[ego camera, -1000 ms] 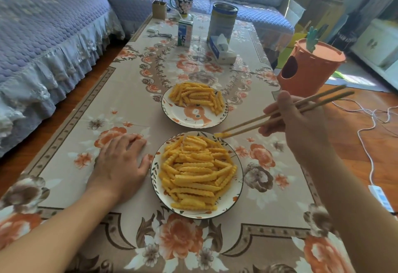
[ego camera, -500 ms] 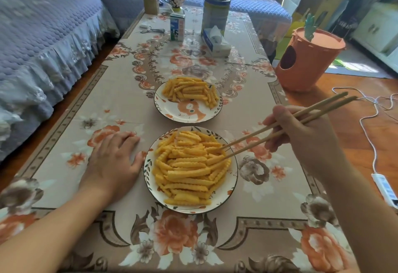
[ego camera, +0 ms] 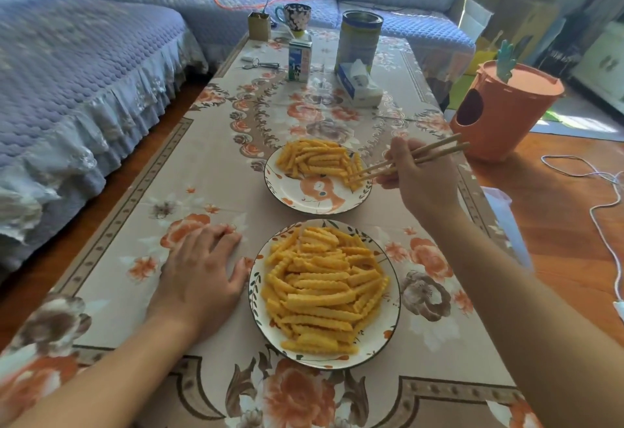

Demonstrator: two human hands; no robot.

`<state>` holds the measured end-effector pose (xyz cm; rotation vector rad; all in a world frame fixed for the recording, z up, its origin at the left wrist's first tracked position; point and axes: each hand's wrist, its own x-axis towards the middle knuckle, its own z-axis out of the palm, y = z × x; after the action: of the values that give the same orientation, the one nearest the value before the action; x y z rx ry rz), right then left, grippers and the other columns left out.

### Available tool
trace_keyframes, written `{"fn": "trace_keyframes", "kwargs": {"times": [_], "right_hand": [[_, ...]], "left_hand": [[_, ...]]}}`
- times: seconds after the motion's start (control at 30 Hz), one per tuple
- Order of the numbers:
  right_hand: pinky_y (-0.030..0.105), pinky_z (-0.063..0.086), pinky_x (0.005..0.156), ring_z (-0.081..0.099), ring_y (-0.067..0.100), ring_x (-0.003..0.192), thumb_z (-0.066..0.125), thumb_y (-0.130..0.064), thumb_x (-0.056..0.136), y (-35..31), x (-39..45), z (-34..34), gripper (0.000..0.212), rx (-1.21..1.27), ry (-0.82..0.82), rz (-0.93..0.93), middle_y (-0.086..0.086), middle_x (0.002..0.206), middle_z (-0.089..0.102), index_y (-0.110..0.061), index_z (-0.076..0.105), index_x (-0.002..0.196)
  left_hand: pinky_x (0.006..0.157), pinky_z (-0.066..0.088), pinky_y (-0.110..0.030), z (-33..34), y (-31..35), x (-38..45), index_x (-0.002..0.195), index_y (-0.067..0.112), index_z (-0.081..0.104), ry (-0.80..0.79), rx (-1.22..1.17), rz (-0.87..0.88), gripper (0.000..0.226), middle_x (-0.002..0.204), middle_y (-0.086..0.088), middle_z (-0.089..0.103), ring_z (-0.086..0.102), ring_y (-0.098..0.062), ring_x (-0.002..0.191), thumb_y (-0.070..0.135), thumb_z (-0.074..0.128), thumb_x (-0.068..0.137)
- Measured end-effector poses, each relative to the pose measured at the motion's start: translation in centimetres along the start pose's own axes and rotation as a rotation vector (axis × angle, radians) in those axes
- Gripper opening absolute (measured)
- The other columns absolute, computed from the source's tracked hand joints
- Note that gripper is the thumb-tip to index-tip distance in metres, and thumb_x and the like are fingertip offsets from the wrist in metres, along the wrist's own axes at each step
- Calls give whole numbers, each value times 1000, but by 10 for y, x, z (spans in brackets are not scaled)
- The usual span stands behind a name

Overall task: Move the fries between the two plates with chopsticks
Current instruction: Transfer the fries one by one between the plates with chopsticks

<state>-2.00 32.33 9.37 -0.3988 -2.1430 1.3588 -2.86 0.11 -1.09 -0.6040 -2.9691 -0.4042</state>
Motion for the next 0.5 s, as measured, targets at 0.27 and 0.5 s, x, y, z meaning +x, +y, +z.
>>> {"fn": "trace_keyframes", "kwargs": {"times": [0.27, 0.5], "right_hand": [[53, 59, 58, 72, 11, 59, 56, -37, 104, 17, 12, 21, 36, -192, -62, -151, 2, 63, 67, -17, 64, 75], [56, 59, 63, 70, 25, 57, 54, -42, 104, 2, 7, 12, 39, -64, 56, -104, 2, 58, 68, -24, 67, 72]], "left_hand": [[113, 37, -49, 1, -3, 2, 135, 26, 58, 2, 1, -4, 52, 137, 0, 53, 42, -24, 134, 51, 42, 92], [116, 34, -49, 1, -3, 1, 136, 30, 54, -11, -7, -16, 52, 141, 2, 51, 39, -23, 138, 52, 39, 92]]}}
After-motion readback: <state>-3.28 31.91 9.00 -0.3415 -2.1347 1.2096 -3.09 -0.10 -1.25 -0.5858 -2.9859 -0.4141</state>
